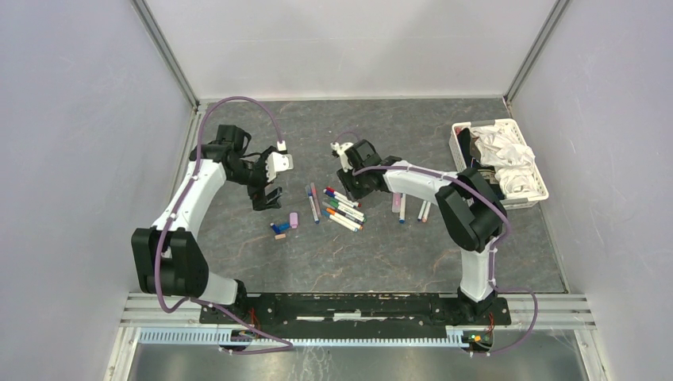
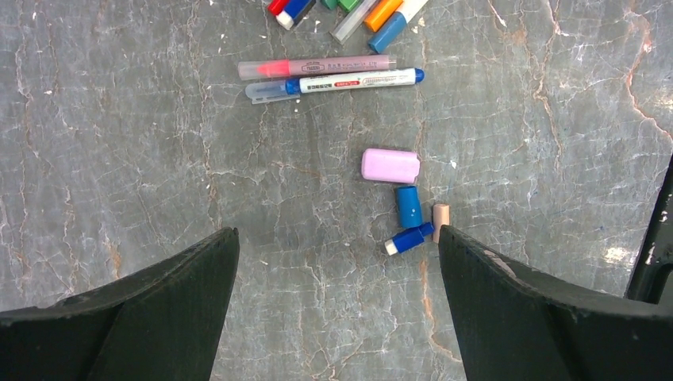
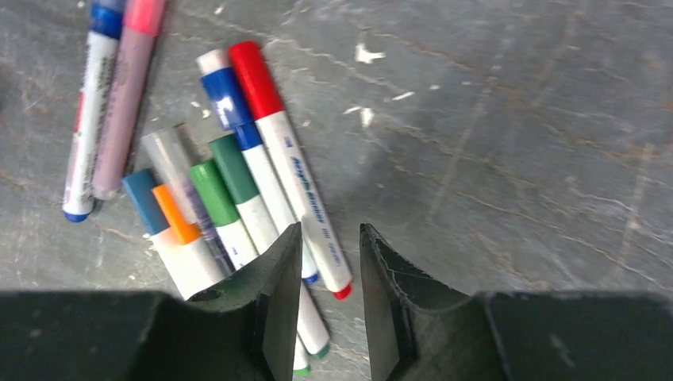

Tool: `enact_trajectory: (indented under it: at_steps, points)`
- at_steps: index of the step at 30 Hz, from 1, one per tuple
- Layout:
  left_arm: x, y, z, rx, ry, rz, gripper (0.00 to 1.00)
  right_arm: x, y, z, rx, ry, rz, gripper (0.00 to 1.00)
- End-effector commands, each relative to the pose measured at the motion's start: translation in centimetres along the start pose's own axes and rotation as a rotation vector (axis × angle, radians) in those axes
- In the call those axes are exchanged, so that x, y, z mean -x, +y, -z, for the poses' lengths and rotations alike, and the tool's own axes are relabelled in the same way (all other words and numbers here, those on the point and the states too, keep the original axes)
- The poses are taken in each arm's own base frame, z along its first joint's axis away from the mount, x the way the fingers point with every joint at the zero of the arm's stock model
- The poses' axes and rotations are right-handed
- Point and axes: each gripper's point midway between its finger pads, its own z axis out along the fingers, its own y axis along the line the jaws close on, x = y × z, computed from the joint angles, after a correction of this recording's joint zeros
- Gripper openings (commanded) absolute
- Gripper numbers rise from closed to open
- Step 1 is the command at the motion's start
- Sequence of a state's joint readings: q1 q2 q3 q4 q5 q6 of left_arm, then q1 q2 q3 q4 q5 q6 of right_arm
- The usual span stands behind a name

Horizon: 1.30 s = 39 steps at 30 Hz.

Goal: Open the pen caps

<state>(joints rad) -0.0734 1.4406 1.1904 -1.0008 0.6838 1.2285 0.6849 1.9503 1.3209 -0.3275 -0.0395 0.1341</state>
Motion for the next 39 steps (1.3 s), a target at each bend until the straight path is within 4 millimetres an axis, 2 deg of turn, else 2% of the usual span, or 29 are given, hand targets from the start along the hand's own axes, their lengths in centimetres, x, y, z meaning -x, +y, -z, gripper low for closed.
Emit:
enact_trajectory:
  at_steps: [1, 6, 12, 23, 26, 29, 34, 37, 39]
  points:
    - [1.1, 0.3, 1.0, 0.024, -0.023, 0.015, 1.00, 1.2, 2.7, -0.2, 0.090, -0.032, 0.062, 0.37]
    - [1.1, 0.3, 1.0, 0.021, -0.023, 0.016, 1.00, 0.1, 2.9, -0.8, 0.080, -0.012, 0.069, 0.36]
    - [0.9, 0.0, 1.1, 0.023, -0.014, 0.005, 1.00, -0.6, 1.9, -1.5, 0.027, 0.011, 0.065, 0.28]
    - [1.2, -0.6, 1.2, -0.005, -0.022, -0.010, 1.00, -3.0, 0.3, -2.9, -0.044, 0.071, 0.093, 0.27]
    - [1.2, -0.7, 1.2, -0.016, -0.028, -0.007, 1.00, -3.3, 0.6, -2.8, -0.025, 0.081, 0.095, 0.27]
    - [1.2, -0.9, 1.1, -0.022, -0.027, -0.010, 1.00, -2.0, 2.1, -1.8, 0.059, 0.045, 0.092, 0.28]
    - [1.2, -0.9, 1.2, -0.024, -0.026, -0.014, 1.00, 2.5, 3.0, 0.9, 0.145, -0.057, 0.078, 0.27]
    - [1.2, -1.0, 1.2, -0.028, -0.026, -0.018, 1.00, 3.9, 3.0, 1.5, 0.144, -0.073, 0.081, 0.26]
    - [1.2, -1.0, 1.3, -0.029, -0.027, -0.017, 1.00, 3.9, 3.0, 1.4, 0.143, -0.068, 0.080, 0.26]
